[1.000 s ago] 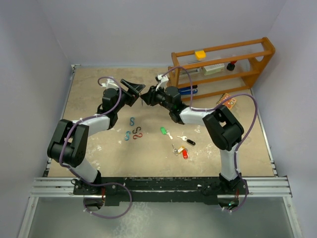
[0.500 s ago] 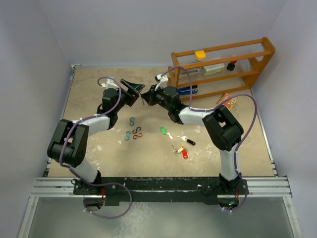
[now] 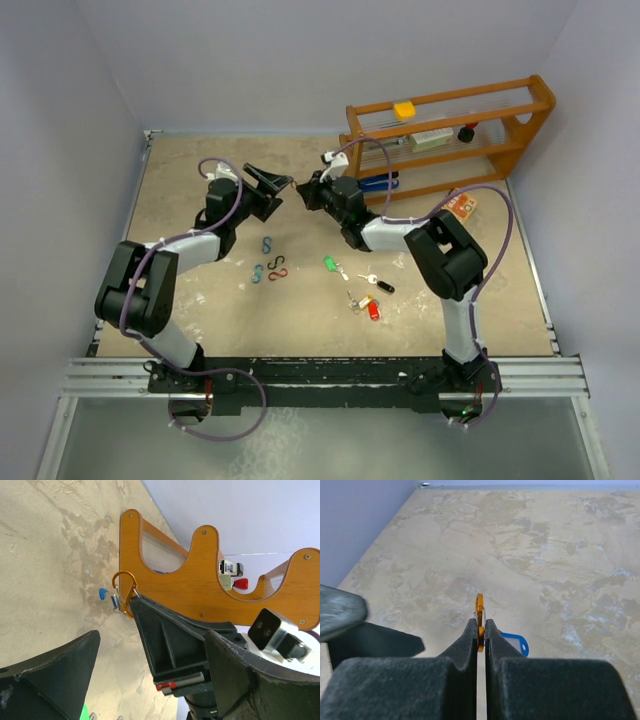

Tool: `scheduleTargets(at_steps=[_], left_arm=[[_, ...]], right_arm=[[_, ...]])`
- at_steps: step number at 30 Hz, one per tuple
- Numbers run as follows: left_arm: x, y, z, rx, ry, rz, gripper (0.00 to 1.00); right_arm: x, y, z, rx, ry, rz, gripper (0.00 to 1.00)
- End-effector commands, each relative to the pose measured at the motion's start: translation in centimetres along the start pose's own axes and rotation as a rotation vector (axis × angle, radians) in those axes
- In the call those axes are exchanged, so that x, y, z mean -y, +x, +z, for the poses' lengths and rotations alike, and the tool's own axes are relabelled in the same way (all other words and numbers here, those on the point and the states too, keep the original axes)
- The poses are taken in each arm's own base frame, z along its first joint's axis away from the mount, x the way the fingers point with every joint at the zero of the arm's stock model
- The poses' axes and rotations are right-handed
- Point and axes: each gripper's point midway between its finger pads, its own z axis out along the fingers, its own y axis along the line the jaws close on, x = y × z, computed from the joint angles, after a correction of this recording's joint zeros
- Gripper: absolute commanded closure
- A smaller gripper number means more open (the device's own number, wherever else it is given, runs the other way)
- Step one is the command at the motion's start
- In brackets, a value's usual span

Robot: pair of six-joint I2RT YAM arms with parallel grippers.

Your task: Put the keys on the keyring

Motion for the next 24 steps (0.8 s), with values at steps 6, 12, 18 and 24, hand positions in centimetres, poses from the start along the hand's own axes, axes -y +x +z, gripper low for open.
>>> scheduleTargets(at_steps=[6,12,18,24], left_arm=[[2.8,-4.7,-3.4,0.134,0.073,-0.004,0.17],[3.1,-7.2,-5.8,0.249,0.053,0.036,0.17],[3.1,-7.6,-6.3,0.260,0.048,0.041,0.16],[2.4,-7.6,-6.2,0.259,0.039,0.043,0.16]], right_arm=[[-0.6,-1.2,1.0,0.065,-0.035,-0.022,1.00],[-1.9,-0.5,2.2,0.039,-0.115,-0.025,1.00],[-3.7,0.7,4.2,-0.006,-0.193,-0.031,0.98],[-3.8,1.1,5.2,-0.014,-0.195,-0.033,0.48]])
